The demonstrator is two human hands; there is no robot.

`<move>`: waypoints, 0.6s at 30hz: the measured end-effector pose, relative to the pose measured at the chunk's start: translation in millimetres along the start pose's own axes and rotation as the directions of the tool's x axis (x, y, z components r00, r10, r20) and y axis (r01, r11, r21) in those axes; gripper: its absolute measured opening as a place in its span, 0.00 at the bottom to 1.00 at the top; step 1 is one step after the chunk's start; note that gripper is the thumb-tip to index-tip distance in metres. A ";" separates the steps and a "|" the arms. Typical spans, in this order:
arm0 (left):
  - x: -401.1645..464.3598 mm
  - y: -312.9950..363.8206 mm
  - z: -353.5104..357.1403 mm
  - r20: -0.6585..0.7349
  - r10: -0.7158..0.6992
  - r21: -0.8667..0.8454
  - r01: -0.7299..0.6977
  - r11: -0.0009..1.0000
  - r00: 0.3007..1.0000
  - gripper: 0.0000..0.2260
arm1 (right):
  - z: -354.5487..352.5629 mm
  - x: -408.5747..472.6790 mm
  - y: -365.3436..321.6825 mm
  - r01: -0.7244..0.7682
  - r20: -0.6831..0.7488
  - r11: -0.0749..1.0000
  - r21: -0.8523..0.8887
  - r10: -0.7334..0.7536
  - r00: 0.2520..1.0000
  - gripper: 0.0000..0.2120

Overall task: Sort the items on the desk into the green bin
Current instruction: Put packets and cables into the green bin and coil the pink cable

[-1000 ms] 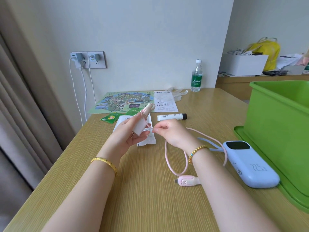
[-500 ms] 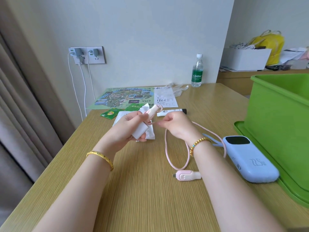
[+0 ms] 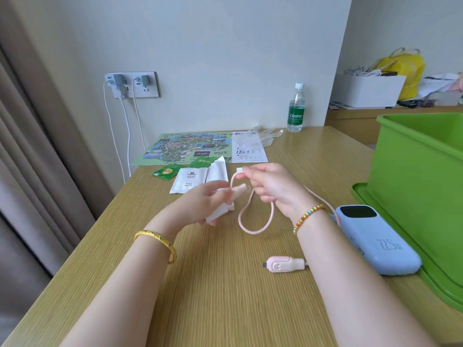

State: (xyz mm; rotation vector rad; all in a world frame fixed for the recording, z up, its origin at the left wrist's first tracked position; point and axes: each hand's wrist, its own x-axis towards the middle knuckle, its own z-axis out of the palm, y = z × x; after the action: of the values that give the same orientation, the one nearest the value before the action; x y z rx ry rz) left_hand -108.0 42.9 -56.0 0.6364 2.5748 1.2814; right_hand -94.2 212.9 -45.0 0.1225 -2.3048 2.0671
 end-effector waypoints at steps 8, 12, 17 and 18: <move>4.0 -2.5 -6.7 -0.251 -0.248 -0.493 0.097 0.864 0.936 0.18 | 16.7 -4.0 0.6 0.167 0.140 0.965 -0.204 -0.140 0.980 0.14; 2.7 -2.4 -2.2 -0.130 -0.249 -0.651 0.107 0.752 0.960 0.18 | 20.2 -4.5 1.6 0.262 0.122 0.880 -0.396 -0.232 0.965 0.12; 4.1 -4.8 -0.5 -0.172 -0.240 -0.636 0.078 0.768 0.955 0.11 | 22.1 -2.6 7.9 0.251 0.116 0.829 -0.500 -0.223 0.968 0.11; 4.9 -4.8 -0.3 -0.189 -0.260 -0.648 0.078 0.758 0.947 0.11 | 23.3 -2.9 7.6 0.260 0.127 0.826 -0.500 -0.227 0.966 0.11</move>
State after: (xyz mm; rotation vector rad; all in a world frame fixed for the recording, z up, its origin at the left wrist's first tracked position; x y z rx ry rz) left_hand -113.9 42.3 -59.6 0.0862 2.0703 2.1293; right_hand -91.5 190.6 -55.3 0.4373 -2.6218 1.2912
